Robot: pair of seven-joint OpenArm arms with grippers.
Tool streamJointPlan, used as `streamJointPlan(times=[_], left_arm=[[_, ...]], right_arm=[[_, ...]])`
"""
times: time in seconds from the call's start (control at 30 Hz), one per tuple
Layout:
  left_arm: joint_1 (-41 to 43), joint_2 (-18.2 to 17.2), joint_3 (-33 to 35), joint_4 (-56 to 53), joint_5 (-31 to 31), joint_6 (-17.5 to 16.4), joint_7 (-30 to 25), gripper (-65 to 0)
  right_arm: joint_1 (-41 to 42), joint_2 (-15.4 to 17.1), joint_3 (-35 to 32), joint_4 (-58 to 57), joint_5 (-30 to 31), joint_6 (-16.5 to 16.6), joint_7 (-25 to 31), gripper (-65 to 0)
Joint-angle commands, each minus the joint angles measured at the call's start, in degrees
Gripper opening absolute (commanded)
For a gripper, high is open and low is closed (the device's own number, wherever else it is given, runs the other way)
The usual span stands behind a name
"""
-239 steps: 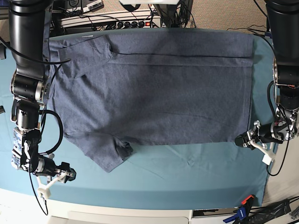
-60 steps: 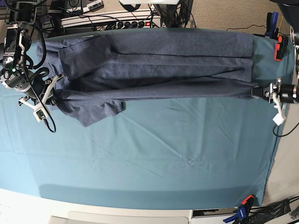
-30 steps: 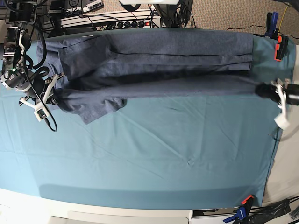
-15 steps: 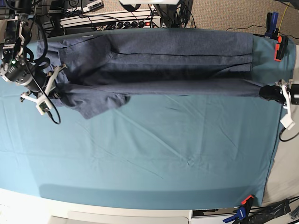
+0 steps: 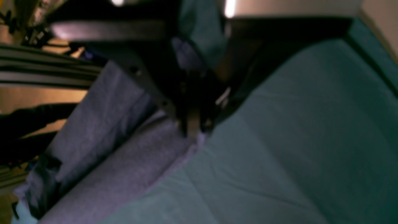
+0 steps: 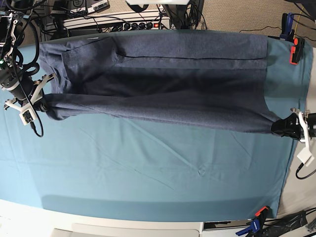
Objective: Fold the T-shirt properly
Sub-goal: 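Lay the hem over the folded shoulder edge with both grippers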
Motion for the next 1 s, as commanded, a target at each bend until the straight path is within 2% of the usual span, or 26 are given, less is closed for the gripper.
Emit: streamJointPlan(times=[0.0,0.7,0.97], left_arm=[[-1.4,-1.7,-0.8,0.6,-0.7,-0.1,-0.9,-65.0],[-3.6,-2.9,-0.8,0.6,-0.7,-0.1,-0.1,-65.0],[1.9,-3.7,-0.8,0.6,-0.7,-0.1,1.1,-65.0]], right_arm=[[0.5,1.5,0.9,0.8,-0.3,-0.3,0.7,-65.0],[0.5,1.5,0.9,3.7,-0.3,-0.3,-0.1,-65.0],[-3.6,1.5,0.9,5.7,-0.3,-0.3,-0.7,-65.0]])
